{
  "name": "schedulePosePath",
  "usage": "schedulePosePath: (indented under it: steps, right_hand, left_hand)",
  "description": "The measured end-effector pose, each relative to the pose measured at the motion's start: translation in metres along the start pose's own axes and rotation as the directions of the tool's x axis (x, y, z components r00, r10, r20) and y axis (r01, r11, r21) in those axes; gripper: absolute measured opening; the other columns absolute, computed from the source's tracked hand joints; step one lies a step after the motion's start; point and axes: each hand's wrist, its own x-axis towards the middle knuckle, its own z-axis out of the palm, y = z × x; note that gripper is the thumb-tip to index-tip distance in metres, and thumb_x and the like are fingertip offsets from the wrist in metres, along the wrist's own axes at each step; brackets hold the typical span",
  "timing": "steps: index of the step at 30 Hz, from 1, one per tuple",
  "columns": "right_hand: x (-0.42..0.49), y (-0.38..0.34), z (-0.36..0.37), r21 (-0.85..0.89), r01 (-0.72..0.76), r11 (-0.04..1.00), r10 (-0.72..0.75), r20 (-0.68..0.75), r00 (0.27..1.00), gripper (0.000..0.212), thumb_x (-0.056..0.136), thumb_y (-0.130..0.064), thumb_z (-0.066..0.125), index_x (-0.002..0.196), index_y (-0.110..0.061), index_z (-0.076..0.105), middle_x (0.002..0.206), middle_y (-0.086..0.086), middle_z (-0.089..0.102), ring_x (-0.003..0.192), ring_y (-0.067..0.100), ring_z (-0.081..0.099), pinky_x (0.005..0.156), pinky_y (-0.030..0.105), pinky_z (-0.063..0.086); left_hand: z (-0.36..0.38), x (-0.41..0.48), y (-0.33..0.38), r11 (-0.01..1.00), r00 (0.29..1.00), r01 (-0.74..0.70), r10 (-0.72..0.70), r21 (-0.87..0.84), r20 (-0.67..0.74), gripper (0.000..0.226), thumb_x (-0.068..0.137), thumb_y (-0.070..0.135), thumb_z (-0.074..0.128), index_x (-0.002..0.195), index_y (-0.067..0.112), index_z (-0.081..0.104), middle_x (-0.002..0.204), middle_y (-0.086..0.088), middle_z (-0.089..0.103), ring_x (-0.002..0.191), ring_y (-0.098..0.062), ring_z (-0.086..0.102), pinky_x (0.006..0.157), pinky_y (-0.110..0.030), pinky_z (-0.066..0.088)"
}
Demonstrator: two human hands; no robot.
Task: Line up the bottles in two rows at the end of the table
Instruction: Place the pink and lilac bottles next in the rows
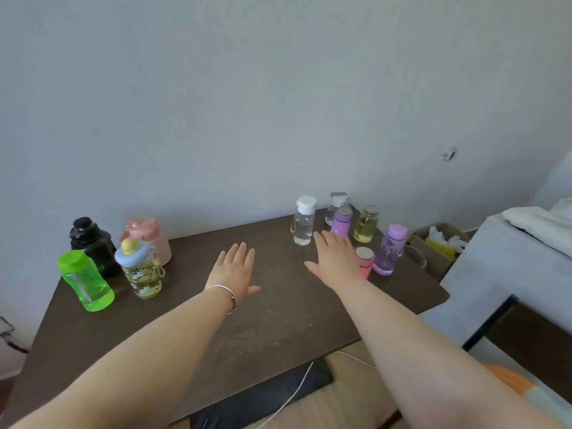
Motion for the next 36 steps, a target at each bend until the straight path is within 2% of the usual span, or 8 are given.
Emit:
schedulePosePath:
  steps: [6, 13, 23, 32, 36]
  right_hand:
    - [-0.045, 0.101, -0.02, 0.002, -0.121, 0.993, 0.121, -0.022, 0.992, 0.07, 0.087, -0.049, 0.063, 0.143, -0.013, 0.04, 0.144, 0.009, 0.047, 0.134, 0.029, 0.041, 0.112, 0.044, 0.028]
    - [-0.08, 0.174, -0.015, 0.012, -0.293, 0.956, 0.293, 0.026, 0.956, 0.077, 0.089, -0.055, 0.06, 0.15, -0.016, 0.033, 0.153, 0.008, 0.041, 0.142, 0.027, 0.035, 0.119, 0.048, 0.025]
    - [-0.078, 0.22, 0.011, 0.018, -0.505, 0.863, 0.502, 0.088, 0.86, 0.078, 0.09, -0.057, 0.058, 0.152, -0.021, 0.028, 0.159, 0.005, 0.031, 0.147, 0.026, 0.028, 0.12, 0.046, 0.023]
    - [-0.058, 0.236, 0.029, -0.014, -0.551, 0.835, 0.544, 0.177, 0.82, 0.084, 0.087, -0.062, 0.058, 0.153, -0.022, 0.025, 0.16, 0.005, 0.029, 0.147, 0.027, 0.026, 0.119, 0.047, 0.025]
    - [-0.041, 0.248, 0.035, 0.003, -0.574, 0.819, 0.564, 0.184, 0.805, 0.085, 0.086, -0.061, 0.06, 0.153, -0.022, 0.024, 0.16, 0.004, 0.029, 0.147, 0.026, 0.028, 0.119, 0.045, 0.026]
  left_hand:
    - [-0.015, 0.01, 0.102, 0.995, 0.997, -0.083, 0.083, -0.05, -0.005, 0.095, 0.09, 0.061, 0.051, 0.155, 0.013, 0.002, 0.164, -0.008, 0.002, 0.151, -0.026, 0.0, 0.123, -0.044, 0.009]
    - [-0.017, 0.03, 0.173, 0.981, 0.986, -0.165, 0.166, -0.105, 0.002, 0.096, 0.089, 0.061, 0.053, 0.155, 0.012, 0.003, 0.164, -0.009, 0.003, 0.151, -0.026, 0.002, 0.123, -0.043, 0.009]
    - [0.011, 0.09, 0.207, 0.943, 0.956, -0.273, 0.288, -0.189, 0.058, 0.096, 0.088, 0.059, 0.055, 0.155, 0.012, 0.004, 0.164, -0.006, 0.005, 0.151, -0.023, 0.006, 0.122, -0.041, 0.013]
    - [0.032, 0.137, 0.215, 0.912, 0.936, -0.32, 0.347, -0.255, 0.066, 0.101, 0.083, 0.063, 0.059, 0.154, 0.012, 0.009, 0.163, -0.006, 0.013, 0.15, -0.024, 0.015, 0.12, -0.039, 0.021]
    - [0.039, 0.152, 0.218, 0.883, 0.935, -0.263, 0.333, -0.39, 0.124, 0.103, 0.08, 0.06, 0.065, 0.154, 0.013, 0.011, 0.162, -0.005, 0.018, 0.147, -0.024, 0.023, 0.115, -0.039, 0.03]
